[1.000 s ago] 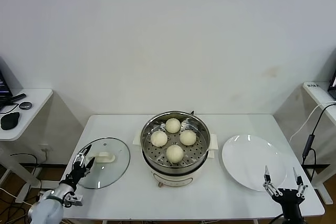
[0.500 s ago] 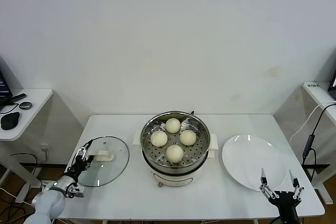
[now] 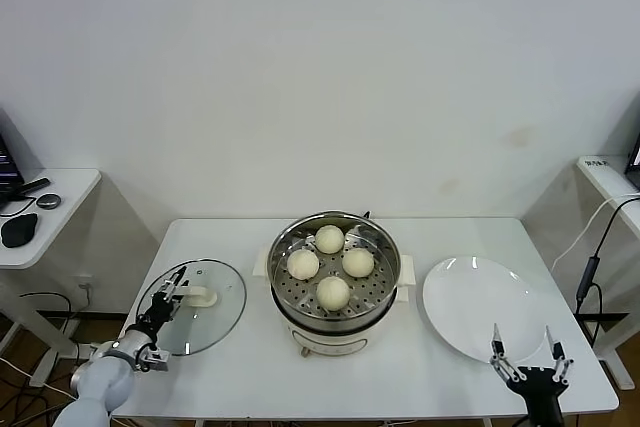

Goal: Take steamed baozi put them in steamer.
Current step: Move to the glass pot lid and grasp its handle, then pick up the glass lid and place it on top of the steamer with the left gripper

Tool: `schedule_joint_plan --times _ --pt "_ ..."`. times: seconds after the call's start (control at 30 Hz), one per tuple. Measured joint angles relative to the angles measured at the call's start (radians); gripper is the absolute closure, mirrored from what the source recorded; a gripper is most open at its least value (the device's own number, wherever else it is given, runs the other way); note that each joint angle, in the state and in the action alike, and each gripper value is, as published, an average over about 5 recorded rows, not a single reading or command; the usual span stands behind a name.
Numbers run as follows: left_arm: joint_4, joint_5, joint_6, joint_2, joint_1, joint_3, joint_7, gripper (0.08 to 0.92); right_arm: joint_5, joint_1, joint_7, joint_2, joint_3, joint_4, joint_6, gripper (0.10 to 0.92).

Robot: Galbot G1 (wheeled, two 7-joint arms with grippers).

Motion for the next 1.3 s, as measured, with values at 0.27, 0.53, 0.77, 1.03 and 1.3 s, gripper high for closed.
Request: schedule_joint_plan --times 0.27,0.53,0.77,1.03,1.3 --pt "0.008 0.001 -0.001 -0.012 0.008 -0.008 -0.016 0.72 -0.003 -0.003 -0.002 -0.001 -0.006 0.0 0.001 0.203" --pt "-0.064 -0.043 0.018 0.008 0.052 -0.031 -0.026 0.828 -0.012 -0.002 -0.005 -0.008 -0.02 -0.001 0.004 0.203" --pt "-0.228 -0.133 0.085 0.048 0.141 -0.066 -0.014 0.828 -0.019 -0.001 -0.008 -0.02 -0.032 -0.012 0.007 0.203" --pt "-0.502 -0.297 0.302 0.14 0.268 -0.11 0.063 0.828 -0.037 -0.007 -0.018 -0.039 -0.055 -0.031 0.014 0.203" --pt "-0.742 -0.436 0.517 0.225 0.257 -0.067 0.18 0.828 -0.068 0.0 -0.024 -0.04 -0.087 -0.056 0.029 0.203"
